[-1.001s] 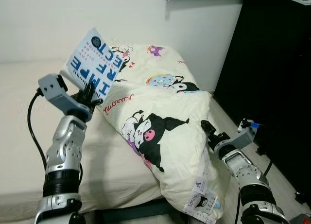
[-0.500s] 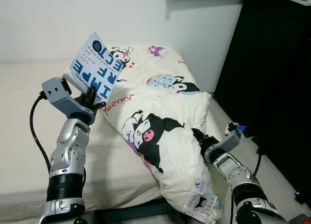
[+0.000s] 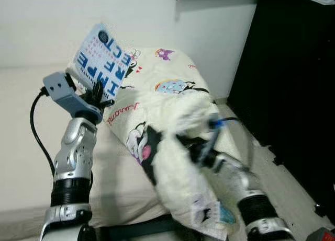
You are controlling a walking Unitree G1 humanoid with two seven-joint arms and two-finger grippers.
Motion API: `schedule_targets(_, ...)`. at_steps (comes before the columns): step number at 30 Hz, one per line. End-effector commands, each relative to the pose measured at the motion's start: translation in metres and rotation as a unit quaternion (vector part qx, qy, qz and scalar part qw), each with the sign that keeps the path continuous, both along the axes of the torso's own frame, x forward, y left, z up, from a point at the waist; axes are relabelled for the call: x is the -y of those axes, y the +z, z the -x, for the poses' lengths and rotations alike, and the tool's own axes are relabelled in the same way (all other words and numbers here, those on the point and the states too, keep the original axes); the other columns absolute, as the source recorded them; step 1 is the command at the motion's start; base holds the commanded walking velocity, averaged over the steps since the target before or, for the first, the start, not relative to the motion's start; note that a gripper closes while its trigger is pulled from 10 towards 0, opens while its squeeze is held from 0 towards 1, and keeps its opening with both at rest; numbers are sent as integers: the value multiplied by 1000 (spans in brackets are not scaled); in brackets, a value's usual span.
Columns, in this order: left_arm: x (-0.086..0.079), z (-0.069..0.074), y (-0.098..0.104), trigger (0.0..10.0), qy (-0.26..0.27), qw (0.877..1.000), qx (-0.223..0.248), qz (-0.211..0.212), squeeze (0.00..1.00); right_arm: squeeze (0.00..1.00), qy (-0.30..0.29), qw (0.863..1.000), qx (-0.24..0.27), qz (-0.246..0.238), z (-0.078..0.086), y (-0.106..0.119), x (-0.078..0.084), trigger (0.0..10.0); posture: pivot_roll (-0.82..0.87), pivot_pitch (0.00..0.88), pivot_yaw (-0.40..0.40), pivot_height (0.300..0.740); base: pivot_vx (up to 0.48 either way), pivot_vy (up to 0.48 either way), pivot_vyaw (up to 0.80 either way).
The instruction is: Clean up the room
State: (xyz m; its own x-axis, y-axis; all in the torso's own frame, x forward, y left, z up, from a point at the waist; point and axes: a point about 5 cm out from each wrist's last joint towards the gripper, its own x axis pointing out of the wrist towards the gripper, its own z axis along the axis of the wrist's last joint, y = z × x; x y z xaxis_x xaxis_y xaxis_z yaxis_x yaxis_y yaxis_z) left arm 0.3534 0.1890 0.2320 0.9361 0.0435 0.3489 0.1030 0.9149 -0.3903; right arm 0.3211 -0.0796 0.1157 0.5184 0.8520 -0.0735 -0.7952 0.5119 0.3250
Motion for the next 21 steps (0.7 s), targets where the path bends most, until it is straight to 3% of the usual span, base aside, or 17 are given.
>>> schedule_targets(1,-5,3,13,10000,14,999,28,-12,0,0,40,999,-3,25,8,-5,-5,0,-22,0,-29,451,0,0,0)
schedule_targets(2,-6,3,13,10000,16,999,28,-12,0,0,151,986,-9,73,31,-16,-20,0,-17,0,-35,451,0,0,0)
schedule_targets(3,-6,3,12,10000,17,999,28,-12,0,0,179,980,-14,86,38,-20,-23,0,-17,0,-35,451,0,0,0)
schedule_targets(6,-7,5,10,10000,21,999,25,-13,0,0,200,971,-32,129,44,-34,-16,0,-12,0,-41,451,0,0,0)
schedule_targets(8,-7,5,10,10000,21,999,25,-13,0,0,200,971,-32,129,44,-34,-16,0,-12,0,-41,451,0,0,0)
schedule_targets(9,-7,5,10,10000,22,999,24,-12,0,0,189,972,-32,133,42,-36,-13,2157,-12,0,-43,451,0,0,0)
schedule_targets(10,-7,5,10,10000,22,999,24,-12,0,0,189,972,-32,133,42,-36,-13,2157,-12,0,-43,451,0,0,0)
schedule_targets(11,-7,5,9,10000,23,999,23,-12,0,0,169,976,-32,132,38,-34,-10,10000,-18,0,-43,451,0,0,0)
schedule_targets(12,-7,5,8,10000,23,999,22,-12,0,467,155,979,-27,126,36,-31,-7,10000,-20,0,-43,451,0,0,0)
schedule_targets(13,-6,5,8,10000,23,999,21,-12,0,467,148,981,-24,123,34,-28,-5,10000,-20,0,-43,451,0,0,0)
schedule_targets(14,-6,4,7,10000,23,999,21,-12,0,1000,145,983,-20,114,34,-26,-4,10000,-22,0,-44,451,0,0,0)
schedule_targets(21,-2,3,9,10000,21,999,22,-28,0,1000,175,981,-25,84,41,-17,-2,10000,-24,0,-44,451,0,0,0)
